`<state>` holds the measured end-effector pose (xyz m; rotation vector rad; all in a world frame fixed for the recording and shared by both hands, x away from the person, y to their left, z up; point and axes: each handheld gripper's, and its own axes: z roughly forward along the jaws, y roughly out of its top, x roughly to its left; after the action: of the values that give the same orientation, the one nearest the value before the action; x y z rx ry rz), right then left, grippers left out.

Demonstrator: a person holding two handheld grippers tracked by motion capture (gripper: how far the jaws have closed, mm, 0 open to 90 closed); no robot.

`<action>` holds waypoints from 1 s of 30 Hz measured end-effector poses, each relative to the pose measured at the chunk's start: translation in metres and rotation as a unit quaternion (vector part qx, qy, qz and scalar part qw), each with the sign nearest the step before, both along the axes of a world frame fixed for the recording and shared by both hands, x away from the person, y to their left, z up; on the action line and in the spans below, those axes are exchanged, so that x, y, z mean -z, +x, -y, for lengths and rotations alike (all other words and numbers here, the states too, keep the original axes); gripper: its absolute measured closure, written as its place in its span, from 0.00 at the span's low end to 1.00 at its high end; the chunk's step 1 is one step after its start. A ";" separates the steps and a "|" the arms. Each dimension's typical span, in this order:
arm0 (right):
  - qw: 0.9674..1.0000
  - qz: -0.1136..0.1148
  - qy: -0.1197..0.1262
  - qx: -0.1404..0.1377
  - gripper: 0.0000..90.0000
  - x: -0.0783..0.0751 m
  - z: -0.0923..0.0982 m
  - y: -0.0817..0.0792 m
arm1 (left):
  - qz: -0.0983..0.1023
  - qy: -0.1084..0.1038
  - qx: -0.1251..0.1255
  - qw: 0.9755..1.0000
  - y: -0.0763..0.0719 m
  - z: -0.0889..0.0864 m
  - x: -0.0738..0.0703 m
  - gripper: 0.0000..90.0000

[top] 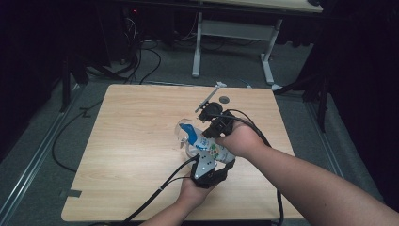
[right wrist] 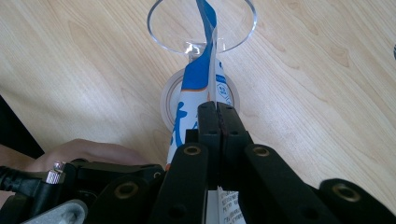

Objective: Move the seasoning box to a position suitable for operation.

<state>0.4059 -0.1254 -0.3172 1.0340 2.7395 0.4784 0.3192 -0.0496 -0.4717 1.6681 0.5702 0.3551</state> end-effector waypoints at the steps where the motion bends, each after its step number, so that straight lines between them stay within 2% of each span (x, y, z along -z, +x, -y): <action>1: 1.000 0.000 0.000 0.000 1.00 0.000 0.000 0.000 | 0.000 0.000 0.000 1.000 0.000 0.000 0.000 0.64; 30: 1.000 0.002 -0.003 -0.003 1.00 0.000 -0.004 0.002 | -0.001 -0.006 -0.002 1.000 0.001 -0.002 -0.003 0.64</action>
<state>0.4080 -0.1215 -0.3169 1.0215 2.7398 0.4730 0.3203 -0.0475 -0.4684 1.6559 0.5752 0.3525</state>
